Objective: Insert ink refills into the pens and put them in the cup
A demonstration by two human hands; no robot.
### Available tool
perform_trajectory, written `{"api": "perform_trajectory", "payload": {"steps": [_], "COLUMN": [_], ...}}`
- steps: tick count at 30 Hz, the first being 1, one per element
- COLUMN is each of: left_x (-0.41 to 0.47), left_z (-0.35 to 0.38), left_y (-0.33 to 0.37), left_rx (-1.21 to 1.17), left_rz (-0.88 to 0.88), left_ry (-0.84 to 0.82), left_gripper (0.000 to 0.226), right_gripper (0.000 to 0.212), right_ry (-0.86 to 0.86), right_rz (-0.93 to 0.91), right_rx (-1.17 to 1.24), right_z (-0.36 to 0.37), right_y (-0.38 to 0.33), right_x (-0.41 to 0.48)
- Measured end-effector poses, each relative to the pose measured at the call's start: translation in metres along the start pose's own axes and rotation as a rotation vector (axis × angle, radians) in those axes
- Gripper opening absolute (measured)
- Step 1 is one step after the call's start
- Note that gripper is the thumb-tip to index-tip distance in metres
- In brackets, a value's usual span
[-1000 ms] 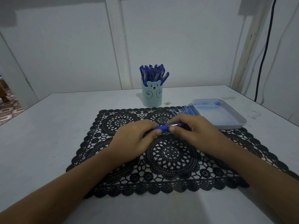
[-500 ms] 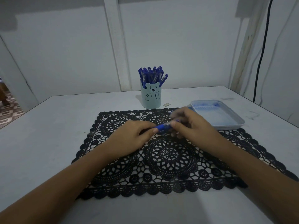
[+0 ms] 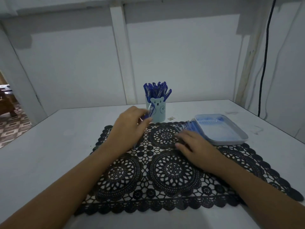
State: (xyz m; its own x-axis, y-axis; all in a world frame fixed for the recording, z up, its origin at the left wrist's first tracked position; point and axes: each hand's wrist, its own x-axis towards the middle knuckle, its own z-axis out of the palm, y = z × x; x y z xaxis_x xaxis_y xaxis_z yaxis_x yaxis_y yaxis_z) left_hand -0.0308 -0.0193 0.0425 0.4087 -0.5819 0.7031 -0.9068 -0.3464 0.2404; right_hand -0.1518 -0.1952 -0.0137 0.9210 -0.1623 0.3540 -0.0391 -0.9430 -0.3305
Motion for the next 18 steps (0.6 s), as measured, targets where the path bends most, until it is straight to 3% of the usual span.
{"api": "perform_trajectory", "payload": {"steps": [4,9,18], "left_x": [0.064,0.145,0.171], "left_z": [-0.016,-0.016,0.030], "left_y": [-0.005,-0.017,-0.027], "left_rx": [-0.230,-0.354,-0.202], "left_rz": [-0.241,-0.272,-0.228], "left_ry": [0.152,0.282,0.124], "left_gripper": [0.041,0.047,0.033], "right_gripper": [0.046,0.045,0.044], "right_ry": [-0.130,-0.121,-0.111], "right_rz": [-0.003,-0.018,-0.035], "right_rx": [-0.144,-0.129,-0.122], "right_z": [0.009,0.009,0.010], "right_y": [0.003,0.005,0.007], "right_x": [0.001,0.000,0.000]}}
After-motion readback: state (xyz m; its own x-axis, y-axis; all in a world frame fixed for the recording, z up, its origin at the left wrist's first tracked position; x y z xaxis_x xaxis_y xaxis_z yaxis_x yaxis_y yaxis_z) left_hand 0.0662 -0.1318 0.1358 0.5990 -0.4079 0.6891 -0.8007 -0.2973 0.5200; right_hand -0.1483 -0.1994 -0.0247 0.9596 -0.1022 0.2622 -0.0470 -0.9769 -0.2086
